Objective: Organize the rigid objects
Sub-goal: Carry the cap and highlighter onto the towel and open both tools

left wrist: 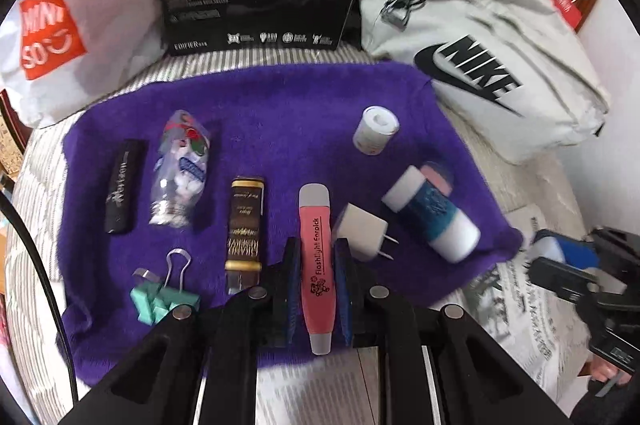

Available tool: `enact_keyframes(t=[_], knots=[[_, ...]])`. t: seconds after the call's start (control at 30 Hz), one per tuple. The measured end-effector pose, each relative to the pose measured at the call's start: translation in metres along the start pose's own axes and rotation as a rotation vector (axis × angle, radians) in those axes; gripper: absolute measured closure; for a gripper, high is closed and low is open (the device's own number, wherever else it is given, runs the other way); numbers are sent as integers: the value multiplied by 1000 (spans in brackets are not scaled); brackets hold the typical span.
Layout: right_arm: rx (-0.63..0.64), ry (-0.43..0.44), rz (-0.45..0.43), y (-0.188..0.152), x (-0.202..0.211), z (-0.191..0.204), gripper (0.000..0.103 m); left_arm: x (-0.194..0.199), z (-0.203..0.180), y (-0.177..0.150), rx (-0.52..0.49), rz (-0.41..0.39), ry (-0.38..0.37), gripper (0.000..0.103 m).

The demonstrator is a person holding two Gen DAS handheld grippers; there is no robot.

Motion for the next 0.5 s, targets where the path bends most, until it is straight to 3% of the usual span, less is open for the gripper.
enact_keyframes(t=[0.23,0.5], knots=[[12,-11,4,15,-4,-4,79,-27,6,8,3,44,26,87],[2,-6,20,24,-18,-10,79,-23,4,14,1,41,19,84]])
Point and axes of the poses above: each gripper's, at about its wrist camera, not at the fingertips, and x roughly against the way its jaws point, z to its left, y to its top, the point moved 10 cm from there along -x, roughly the way its jaws point, and after that the axes turned 13 degrees about z, right-handed, at the moved point
